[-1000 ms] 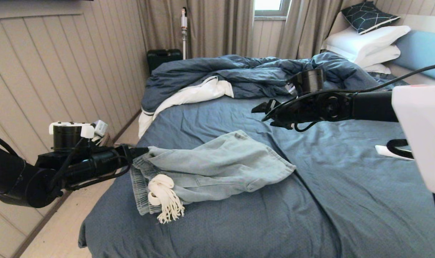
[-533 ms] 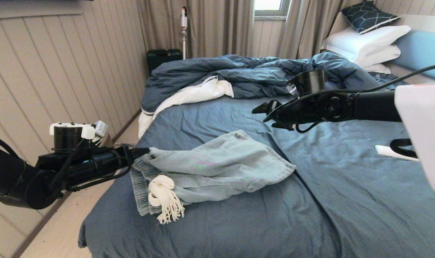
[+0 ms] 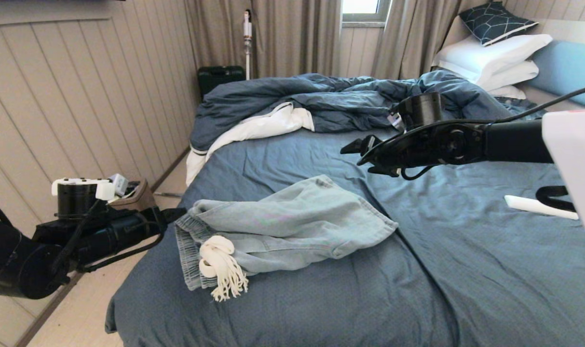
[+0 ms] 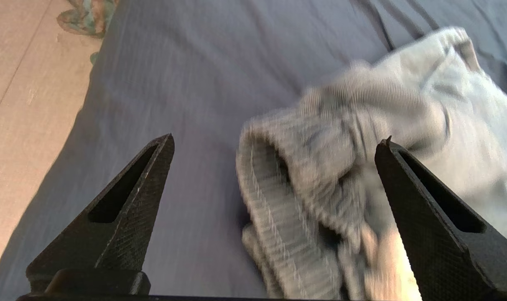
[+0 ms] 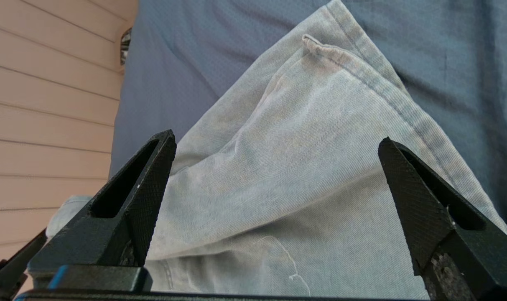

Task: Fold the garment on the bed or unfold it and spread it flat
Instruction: Fold the blue shorts

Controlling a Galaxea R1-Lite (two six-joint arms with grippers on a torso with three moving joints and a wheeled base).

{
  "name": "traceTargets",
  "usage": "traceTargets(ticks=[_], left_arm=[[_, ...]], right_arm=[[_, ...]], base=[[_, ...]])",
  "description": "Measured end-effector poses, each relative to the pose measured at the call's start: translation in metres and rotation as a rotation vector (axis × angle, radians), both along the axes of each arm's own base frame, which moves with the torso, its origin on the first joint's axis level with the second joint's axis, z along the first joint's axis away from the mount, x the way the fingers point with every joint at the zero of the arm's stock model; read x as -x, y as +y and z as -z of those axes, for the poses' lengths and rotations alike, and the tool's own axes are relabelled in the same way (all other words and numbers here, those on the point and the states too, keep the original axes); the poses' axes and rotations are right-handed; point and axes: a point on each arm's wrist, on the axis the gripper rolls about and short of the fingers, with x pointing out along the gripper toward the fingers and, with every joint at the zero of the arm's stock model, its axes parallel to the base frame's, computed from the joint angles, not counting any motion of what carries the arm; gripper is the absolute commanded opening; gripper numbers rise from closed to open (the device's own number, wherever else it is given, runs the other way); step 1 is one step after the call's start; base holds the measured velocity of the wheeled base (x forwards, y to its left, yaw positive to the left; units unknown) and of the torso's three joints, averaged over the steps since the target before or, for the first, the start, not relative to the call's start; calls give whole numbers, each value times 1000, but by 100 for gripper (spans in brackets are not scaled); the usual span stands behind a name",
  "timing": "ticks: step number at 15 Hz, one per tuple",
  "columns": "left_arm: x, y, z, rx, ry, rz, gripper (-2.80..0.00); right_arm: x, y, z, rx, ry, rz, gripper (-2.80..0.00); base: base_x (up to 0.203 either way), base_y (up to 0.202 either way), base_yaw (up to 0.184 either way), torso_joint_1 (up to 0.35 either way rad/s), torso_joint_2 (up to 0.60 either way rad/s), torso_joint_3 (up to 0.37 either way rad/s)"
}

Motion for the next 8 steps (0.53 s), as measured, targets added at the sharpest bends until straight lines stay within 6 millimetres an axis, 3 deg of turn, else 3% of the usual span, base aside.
traceTargets(ticks=[1, 2, 3, 4, 5, 8], left_arm=[[8, 0, -1, 0, -12, 6, 0], [16, -5, -3, 0, -22, 26, 0], [25, -16, -6, 1, -26, 69, 0], [33, -28, -10, 0, -26, 117, 0], [39, -38, -13, -1, -20, 157, -280], [49, -63, -19, -8, 14, 258, -280]], right_arm=[[2, 0, -1, 0, 1, 0, 0], [5, -1, -1, 1, 8, -1, -73], [9, -1, 0, 3, 21, -2, -280], [14, -2, 1, 7, 35, -3, -280], [20, -2, 2, 11, 48, -7, -280], [44, 1, 0, 21, 80, -26, -280]], base=[[0, 0, 0, 0, 0, 0], [0, 0, 0, 0, 0, 0], [0, 0, 0, 0, 0, 0], [0, 0, 0, 0, 0, 0], [0, 0, 0, 0, 0, 0], [0, 0, 0, 0, 0, 0]])
